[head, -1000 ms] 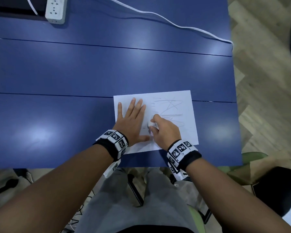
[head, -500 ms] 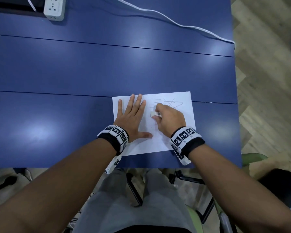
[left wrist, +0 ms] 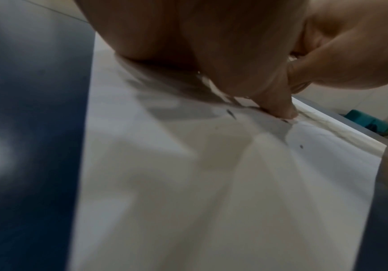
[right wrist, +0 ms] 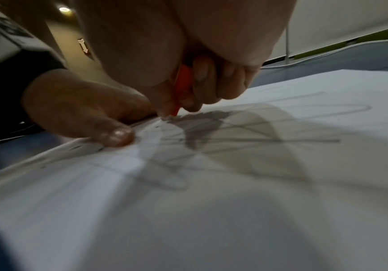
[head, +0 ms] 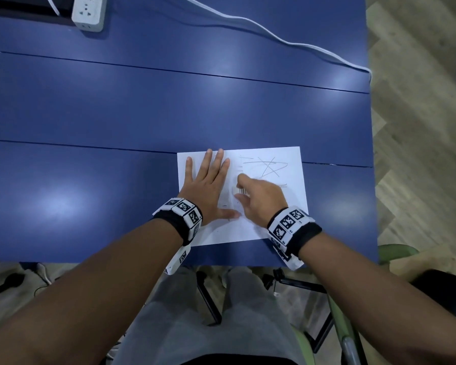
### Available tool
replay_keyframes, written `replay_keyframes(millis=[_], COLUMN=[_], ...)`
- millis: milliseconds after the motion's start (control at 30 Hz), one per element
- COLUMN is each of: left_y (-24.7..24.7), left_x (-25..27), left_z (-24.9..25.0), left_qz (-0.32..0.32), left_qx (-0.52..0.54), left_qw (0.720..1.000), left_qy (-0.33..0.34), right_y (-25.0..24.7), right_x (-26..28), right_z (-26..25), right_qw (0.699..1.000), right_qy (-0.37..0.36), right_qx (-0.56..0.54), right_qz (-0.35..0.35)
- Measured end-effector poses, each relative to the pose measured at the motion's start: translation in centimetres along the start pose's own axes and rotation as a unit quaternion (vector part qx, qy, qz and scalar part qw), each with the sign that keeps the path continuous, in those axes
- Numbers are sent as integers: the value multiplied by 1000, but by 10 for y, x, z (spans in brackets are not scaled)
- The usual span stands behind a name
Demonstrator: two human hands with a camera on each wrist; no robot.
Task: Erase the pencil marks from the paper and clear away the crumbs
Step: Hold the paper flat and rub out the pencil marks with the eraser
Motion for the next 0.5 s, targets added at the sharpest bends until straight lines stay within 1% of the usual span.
replay_keyframes(millis=[67, 167, 233, 333, 400, 500], left_y=[-1, -1, -2, 0, -2, -2], left_x=[0, 0, 0, 1, 1, 1], left_z=[0, 1, 1, 1, 2, 2], left_qz=[-1, -6, -9, -12, -11, -14], left_qx=[1, -1, -2, 1, 1, 0], left_qw=[1000, 1000, 1000, 1000, 1000, 1000], left_qy=[0, 1, 3, 4, 5, 5], right_y=[-2, -14, -10, 3, 0, -16], right_x=[-3, -18, -16, -2, -5, -24], right_z=[0, 10, 11, -1, -1, 13], right_qw=[1000, 999, 998, 1000, 1000, 999], right_qy=[-8, 19, 28, 6, -5, 27], right_qx=[3, -12, -24, -8, 1, -13], right_qz=[-2, 31, 41, 14, 8, 37])
Point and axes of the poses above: each hand's wrist, its own x-axis away from the middle knuckle, its own y-axis out of the palm, z = x × y, the point moved 10 cm from there along -x, towards the middle knuckle
